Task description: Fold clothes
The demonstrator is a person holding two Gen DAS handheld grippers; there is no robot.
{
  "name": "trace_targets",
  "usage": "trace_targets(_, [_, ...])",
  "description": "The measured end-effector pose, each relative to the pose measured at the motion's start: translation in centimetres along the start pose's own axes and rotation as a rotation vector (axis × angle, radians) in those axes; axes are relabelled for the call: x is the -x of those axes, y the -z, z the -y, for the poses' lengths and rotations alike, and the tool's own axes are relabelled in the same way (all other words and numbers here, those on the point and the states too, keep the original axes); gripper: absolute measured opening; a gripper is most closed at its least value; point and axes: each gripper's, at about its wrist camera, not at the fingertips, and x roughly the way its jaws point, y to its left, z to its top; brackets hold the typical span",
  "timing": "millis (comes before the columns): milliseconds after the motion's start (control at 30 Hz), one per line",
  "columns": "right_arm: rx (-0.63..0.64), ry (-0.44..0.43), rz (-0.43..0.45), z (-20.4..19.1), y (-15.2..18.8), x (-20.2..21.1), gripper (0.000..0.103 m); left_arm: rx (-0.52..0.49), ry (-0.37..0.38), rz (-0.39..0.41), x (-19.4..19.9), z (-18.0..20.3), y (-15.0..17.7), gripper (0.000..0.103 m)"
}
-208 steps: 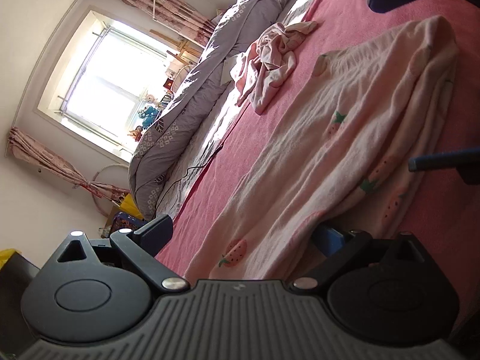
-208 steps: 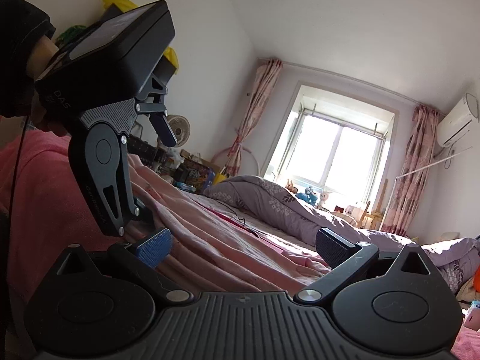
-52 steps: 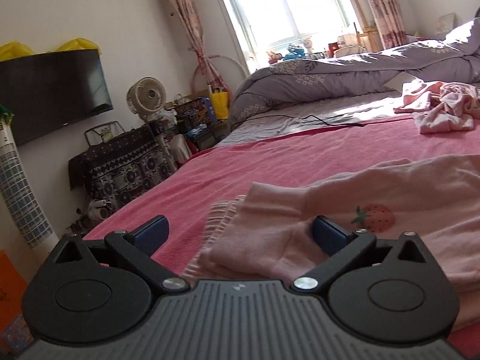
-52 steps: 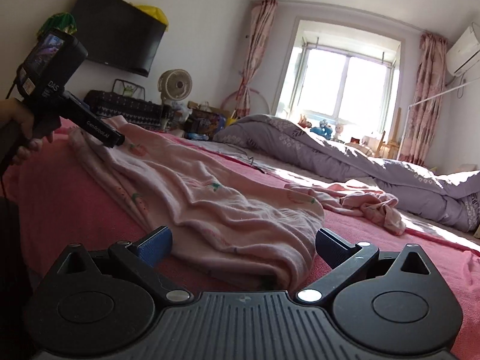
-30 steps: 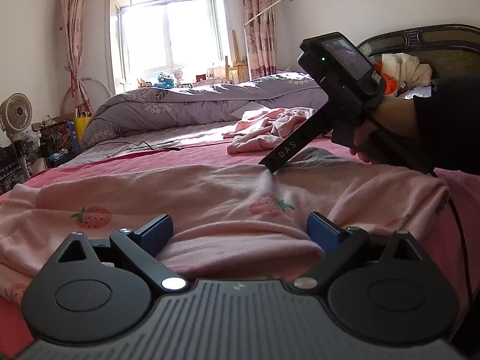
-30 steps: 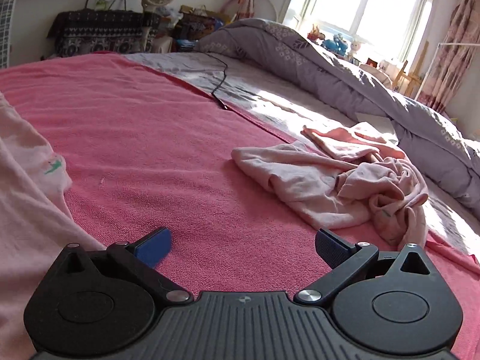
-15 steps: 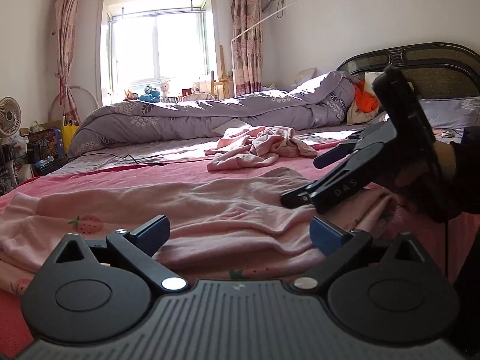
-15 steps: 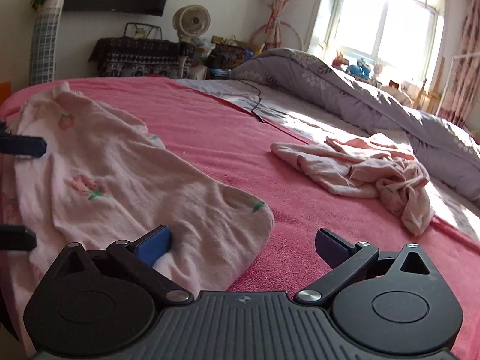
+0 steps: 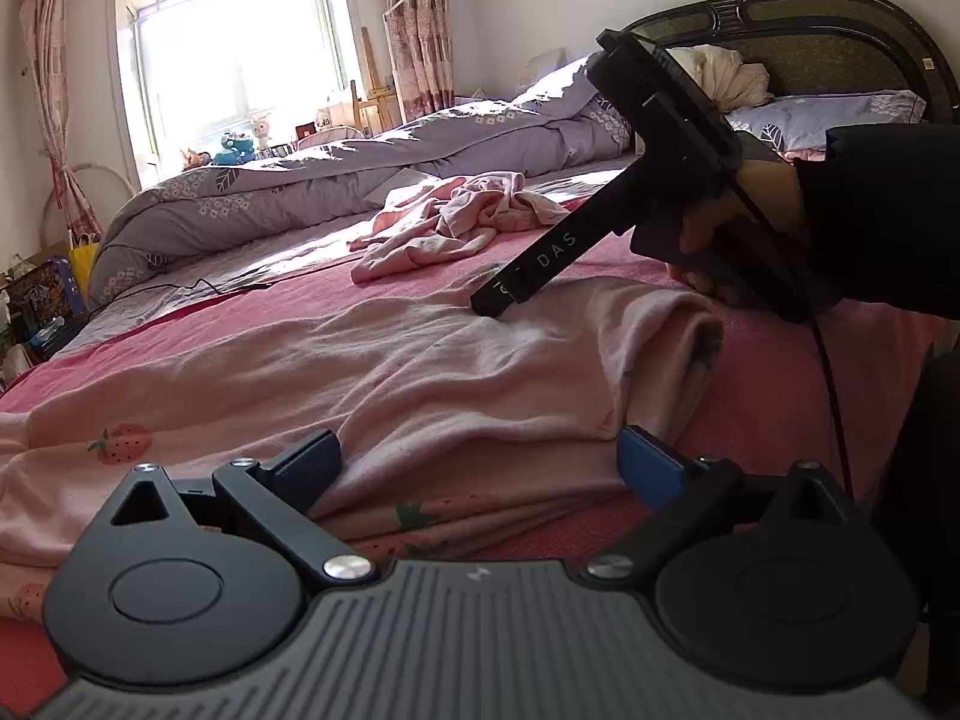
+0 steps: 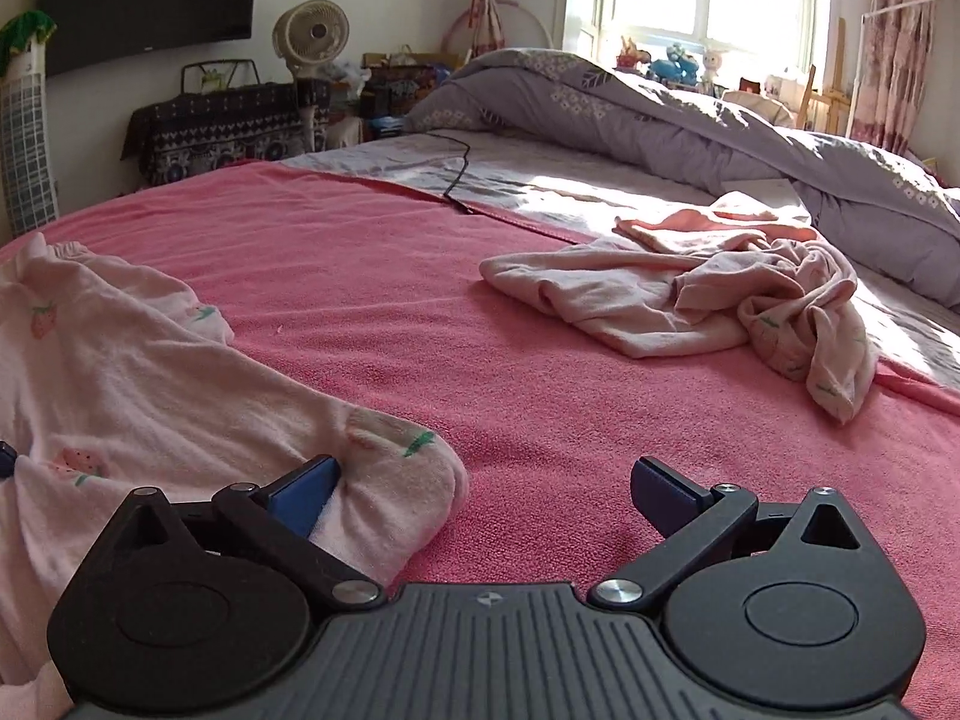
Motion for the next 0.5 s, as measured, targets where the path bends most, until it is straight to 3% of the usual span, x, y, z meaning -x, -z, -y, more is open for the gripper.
trace_targets(167, [-0.122,-0.107,-0.036,2.3,0.2,-0.5,0.103,0.123,-0.009,0.115,1.1,-2.5,-3.2,0.1])
trace_targets(200, [-0.147,-0.13,-0.042,2.8,0.2,-0.6,0.103,0.126,-0.018,0.111,0.2,-2.7,-3.9,0.1])
trace_targets(267, [-0.168,-0.155,-0.042,3.2,0.3,-0.6,0.103,0.054,-0.054,0.015,-2.4,-1.6,-4.1,0.097])
trace_targets(333, [-0.166,-0.158,-0.043,3.2,0.3,-0.5,0.103,-0.031,-0.041,-0.053,-3.9,0.6,-2.2,0.091])
trace_targets(367, [-0.16,-0.154,-0.044,3.1,0.3,-0.5,0.103,-0.033,-0.059,-0.015,-3.2,1.1,-1.6,0.089])
trace_targets(500, [-0.156,-0.153,-0.044,3.0,0.2,-0.5,0.103,0.006,-0.011,-0.051,-1.2,0.9,-1.0,0.088])
